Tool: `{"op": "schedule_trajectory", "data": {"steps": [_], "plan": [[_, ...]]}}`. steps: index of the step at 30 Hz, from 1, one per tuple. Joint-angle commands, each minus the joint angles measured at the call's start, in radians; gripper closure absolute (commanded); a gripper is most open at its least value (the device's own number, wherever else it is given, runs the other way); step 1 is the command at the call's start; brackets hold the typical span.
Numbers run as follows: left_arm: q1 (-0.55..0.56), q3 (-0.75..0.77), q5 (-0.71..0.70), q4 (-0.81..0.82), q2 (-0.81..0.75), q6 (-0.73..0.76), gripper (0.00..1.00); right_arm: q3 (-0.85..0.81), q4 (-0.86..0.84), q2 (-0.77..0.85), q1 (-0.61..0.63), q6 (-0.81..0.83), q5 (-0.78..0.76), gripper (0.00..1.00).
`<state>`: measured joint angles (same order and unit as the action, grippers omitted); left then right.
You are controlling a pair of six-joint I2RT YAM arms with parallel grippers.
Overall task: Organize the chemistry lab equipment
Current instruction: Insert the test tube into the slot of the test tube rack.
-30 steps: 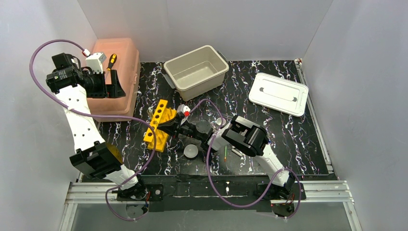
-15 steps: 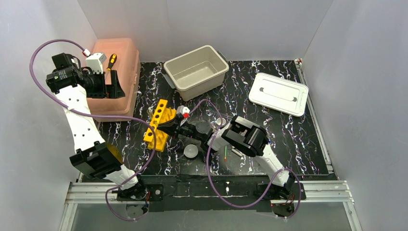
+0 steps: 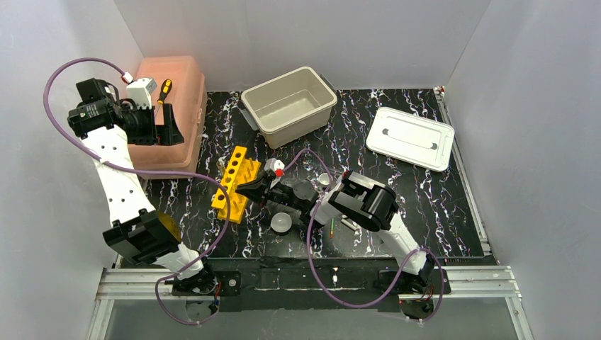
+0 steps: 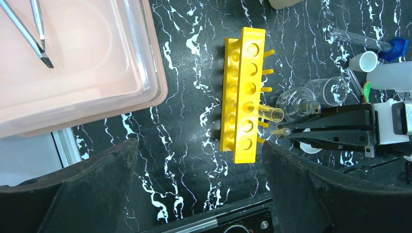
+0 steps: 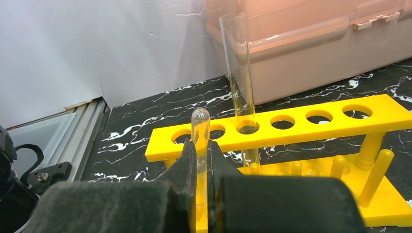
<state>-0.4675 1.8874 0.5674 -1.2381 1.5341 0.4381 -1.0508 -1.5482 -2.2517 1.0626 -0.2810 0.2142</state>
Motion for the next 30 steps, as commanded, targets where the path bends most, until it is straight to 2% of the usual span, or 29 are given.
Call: {"op": "schedule_trajectory", "data": {"steps": [1, 7, 14, 25, 30], "plan": [[0.000, -0.008, 0.007, -0.018, -0.045, 0.008, 0.01, -0.004, -0.223, 0.021, 0.007, 0.015, -0.019, 0.99], [-0.001, -0.026, 0.011, -0.018, -0.054, 0.008, 0.01, -0.070, -0.156, 0.050, 0.007, 0.067, -0.020, 0.99], [-0.001, -0.058, 0.019, -0.035, -0.060, 0.037, 0.01, -0.057, -0.072, 0.155, 0.016, 0.100, -0.006, 0.99], [0.000, -0.071, 0.029, -0.029, -0.061, 0.036, 0.01, 0.161, -0.059, 0.234, 0.023, -0.006, 0.074, 0.99], [-0.001, -0.071, 0.027, -0.025, -0.059, 0.035, 0.01, 0.261, -0.002, 0.281, 0.021, 0.026, 0.042, 0.99]]}}
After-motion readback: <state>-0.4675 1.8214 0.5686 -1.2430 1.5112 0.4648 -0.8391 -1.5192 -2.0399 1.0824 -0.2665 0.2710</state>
